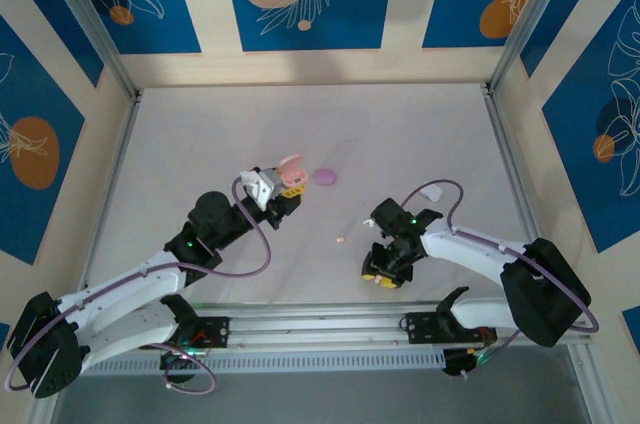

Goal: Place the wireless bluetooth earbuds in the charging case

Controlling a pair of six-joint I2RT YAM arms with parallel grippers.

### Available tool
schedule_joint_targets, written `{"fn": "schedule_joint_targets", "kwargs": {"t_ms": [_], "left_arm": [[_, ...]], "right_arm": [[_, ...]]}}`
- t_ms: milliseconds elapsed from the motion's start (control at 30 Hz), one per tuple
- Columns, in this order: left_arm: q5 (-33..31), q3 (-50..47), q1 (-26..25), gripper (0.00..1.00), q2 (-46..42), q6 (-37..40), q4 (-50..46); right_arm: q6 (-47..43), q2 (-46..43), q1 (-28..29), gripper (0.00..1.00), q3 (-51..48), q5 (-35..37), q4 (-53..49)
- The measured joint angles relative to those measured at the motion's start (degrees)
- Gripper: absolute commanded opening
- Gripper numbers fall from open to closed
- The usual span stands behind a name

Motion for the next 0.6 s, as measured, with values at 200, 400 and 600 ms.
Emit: {"fn": "schedule_joint_targets", "kwargs": {"t_ms": [200, 400, 600], "left_arm": [[0.00, 0.00, 0.00, 0.31, 0.50, 0.00, -0.02], [0.00, 0.00, 0.00, 0.31, 0.72, 0.00, -0.02], [0.02, 0.11, 0.00, 0.31, 1.27, 0.00, -0.02]], "right_arm": [[-0.22, 0.33, 0.39, 0.44, 1.66, 1.92, -1.90], [-1.92, 0.31, -1.70, 0.44, 1.64, 3.30, -3.04], [-3.85, 1.11, -4.39, 0.41, 1.60, 3.72, -2.75]]}}
